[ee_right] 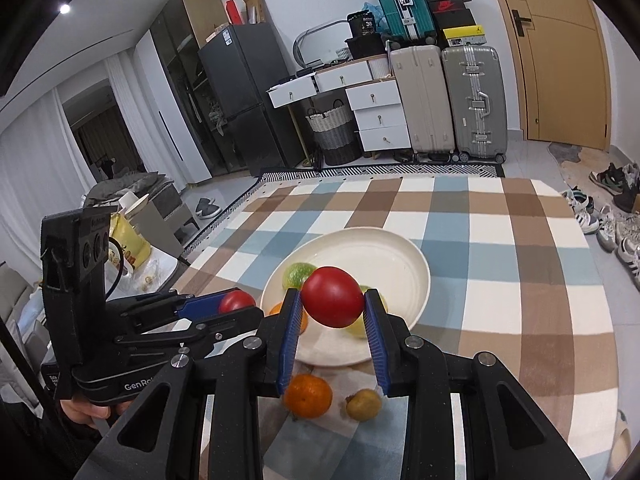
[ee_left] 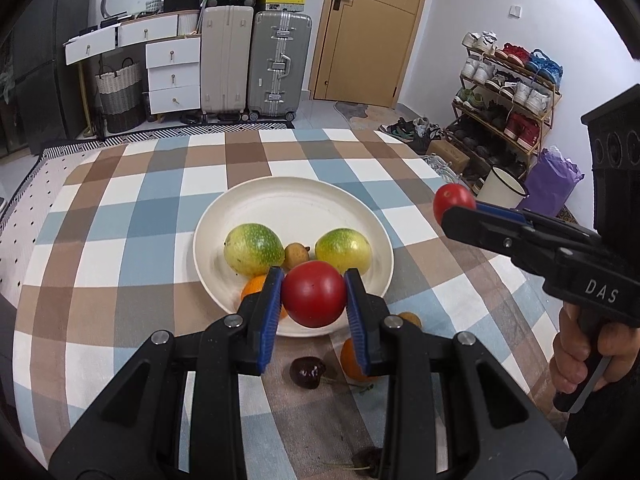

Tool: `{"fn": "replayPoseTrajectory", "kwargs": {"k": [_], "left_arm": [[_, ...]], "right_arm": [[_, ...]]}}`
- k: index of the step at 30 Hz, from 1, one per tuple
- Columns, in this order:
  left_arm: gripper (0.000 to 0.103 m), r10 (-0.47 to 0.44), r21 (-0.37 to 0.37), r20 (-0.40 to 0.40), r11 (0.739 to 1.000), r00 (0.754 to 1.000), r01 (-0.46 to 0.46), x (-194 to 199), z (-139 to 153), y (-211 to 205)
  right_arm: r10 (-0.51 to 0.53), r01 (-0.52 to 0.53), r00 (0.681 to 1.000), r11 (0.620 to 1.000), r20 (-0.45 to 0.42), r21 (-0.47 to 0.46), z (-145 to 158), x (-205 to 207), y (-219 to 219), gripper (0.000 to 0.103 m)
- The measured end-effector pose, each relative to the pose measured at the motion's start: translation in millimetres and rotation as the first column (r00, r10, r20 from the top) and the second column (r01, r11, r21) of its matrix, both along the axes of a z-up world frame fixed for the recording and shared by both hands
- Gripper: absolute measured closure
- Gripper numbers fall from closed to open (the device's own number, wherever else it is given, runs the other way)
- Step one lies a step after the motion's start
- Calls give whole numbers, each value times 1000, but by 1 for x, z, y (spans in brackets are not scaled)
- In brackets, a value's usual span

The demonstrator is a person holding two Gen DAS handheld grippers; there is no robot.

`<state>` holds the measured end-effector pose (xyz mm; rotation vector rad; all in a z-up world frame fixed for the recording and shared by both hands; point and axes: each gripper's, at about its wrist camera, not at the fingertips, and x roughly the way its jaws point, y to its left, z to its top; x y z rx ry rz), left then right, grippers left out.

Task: Organize fruits
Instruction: 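Carry both tomatoes onto the white plate and open both tools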

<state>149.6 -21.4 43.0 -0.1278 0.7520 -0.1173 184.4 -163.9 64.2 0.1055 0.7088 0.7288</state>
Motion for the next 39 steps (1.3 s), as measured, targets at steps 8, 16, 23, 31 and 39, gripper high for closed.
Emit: {"fn": "replayPoseTrajectory", "kwargs": {"k": [8,16,23,31,39], "left_arm": [[75,7,2,7,1000,1000,-7,15,5,3],[75,4,8,-17,1000,1000,-4,40,-7,2],[75,-9,9,-57,1000,998,10,52,-27,-4],[75,-16,28,-85,999,996,19,61,-44,-11],[75,-25,37,-101,999,995,29,65,-52,-14]], "right_arm": [[6,-6,1000,1000,5,-13,3,20,4,71],[-2,1,1000,999,-23,-33,-13,36,7,71],[-17,14,999,998,-41,-59,-31,50,7,71],[-36,31,997,996,-67,-84,-51,62,8,71],[-46,37,996,993,-80,-112,-68,71,12,71]]}}
